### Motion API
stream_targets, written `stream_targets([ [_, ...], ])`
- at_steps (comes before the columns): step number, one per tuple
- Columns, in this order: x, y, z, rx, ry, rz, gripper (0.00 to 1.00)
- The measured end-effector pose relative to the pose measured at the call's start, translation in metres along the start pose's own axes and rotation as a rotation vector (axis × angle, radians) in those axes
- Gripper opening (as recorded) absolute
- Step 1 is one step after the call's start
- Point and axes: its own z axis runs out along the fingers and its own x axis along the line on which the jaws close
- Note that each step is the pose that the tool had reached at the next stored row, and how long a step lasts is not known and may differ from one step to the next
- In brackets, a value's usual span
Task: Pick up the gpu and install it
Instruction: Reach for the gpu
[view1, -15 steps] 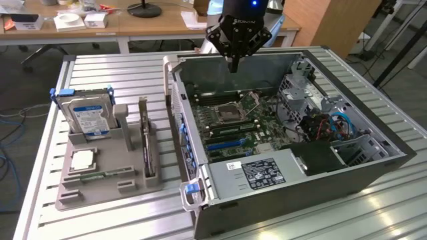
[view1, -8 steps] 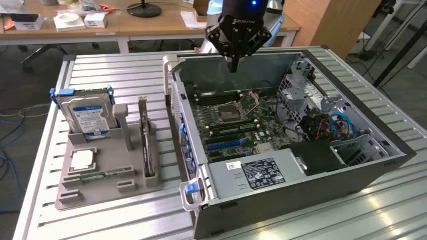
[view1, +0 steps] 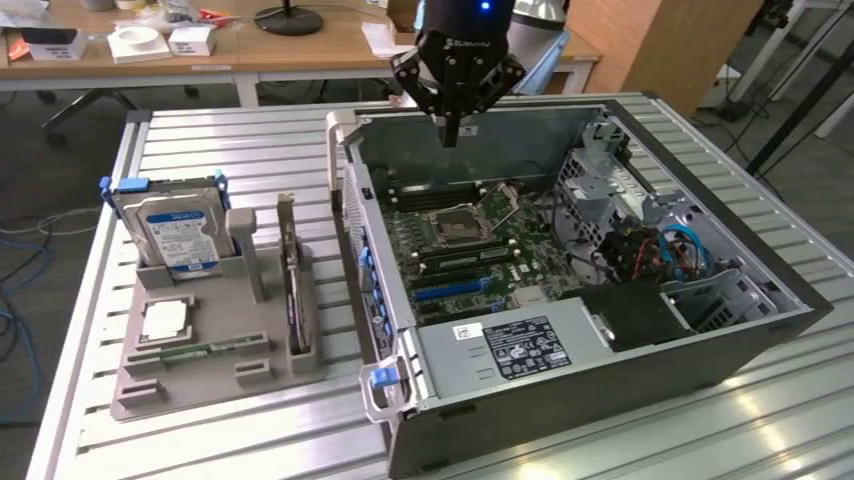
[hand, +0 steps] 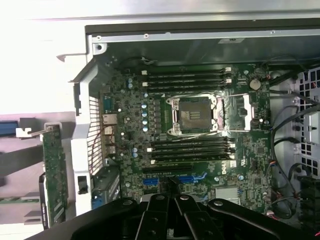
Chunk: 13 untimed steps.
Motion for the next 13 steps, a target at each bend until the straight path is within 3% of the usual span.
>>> stream_targets([
  [13, 0.038, -0.0028, 0.0002, 0.0000, 0.0000, 0.000, 0.10],
])
